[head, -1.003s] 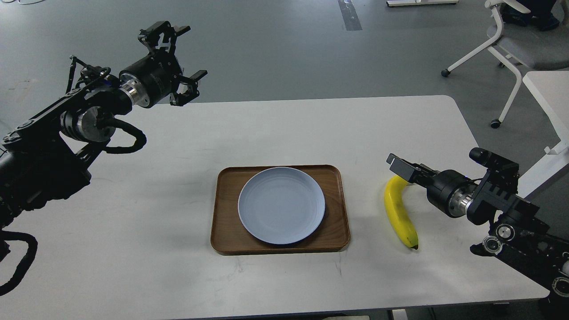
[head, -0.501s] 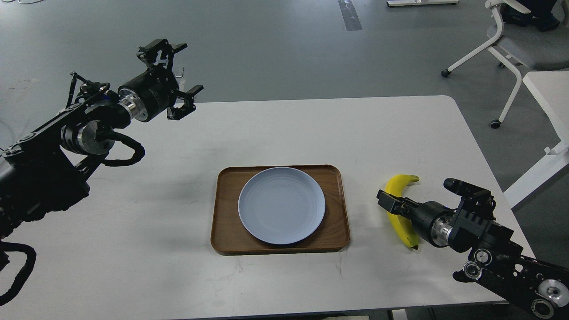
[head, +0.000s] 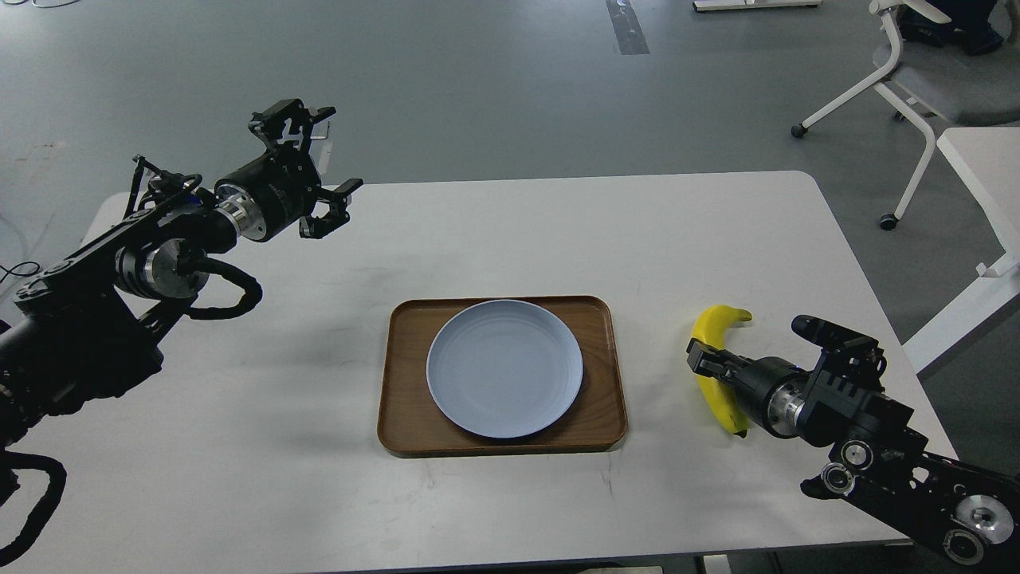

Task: Place banana on plate with both arms
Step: 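Carry the banana with the right gripper and set it on the plate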

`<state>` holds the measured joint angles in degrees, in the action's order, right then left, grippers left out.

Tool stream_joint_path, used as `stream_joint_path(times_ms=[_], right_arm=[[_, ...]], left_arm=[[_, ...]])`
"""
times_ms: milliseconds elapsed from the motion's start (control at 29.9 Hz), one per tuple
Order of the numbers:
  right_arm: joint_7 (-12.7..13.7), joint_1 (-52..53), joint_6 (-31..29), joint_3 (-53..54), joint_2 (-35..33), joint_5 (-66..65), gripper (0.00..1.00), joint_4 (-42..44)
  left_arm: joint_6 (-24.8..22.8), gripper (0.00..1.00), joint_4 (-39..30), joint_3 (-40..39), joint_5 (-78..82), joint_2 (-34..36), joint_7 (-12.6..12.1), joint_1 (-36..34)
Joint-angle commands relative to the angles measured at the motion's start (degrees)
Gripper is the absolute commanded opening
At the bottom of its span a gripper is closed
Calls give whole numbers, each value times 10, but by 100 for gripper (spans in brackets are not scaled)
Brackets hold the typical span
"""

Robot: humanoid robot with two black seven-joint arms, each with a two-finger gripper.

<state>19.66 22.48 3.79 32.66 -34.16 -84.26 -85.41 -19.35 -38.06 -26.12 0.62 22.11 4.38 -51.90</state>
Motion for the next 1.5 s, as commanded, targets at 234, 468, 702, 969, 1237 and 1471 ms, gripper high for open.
stream_joint_path(times_ms=[234,468,702,969,1237,1471], right_arm=[[-49,192,-154,-84,26,-4,0,-78],[-51,259,-185,-183,72,-27,0,-63],[-65,266,-184,-186,130,-58,0,13],[-66,252,-180,-195,152,-57,0,39],[-65,241,-178,-197,163,-53,25,47],[-65,227,-158,-195,166,-52,62,53]], left_arm=[[0,98,0,0,0,-1,0,1],[2,98,0,0,0,-1,0,2],[1,98,0,0,0,-1,0,3],[1,98,0,0,0,3,0,3],[1,98,0,0,0,3,0,4],[1,98,1,0,0,3,1,12]])
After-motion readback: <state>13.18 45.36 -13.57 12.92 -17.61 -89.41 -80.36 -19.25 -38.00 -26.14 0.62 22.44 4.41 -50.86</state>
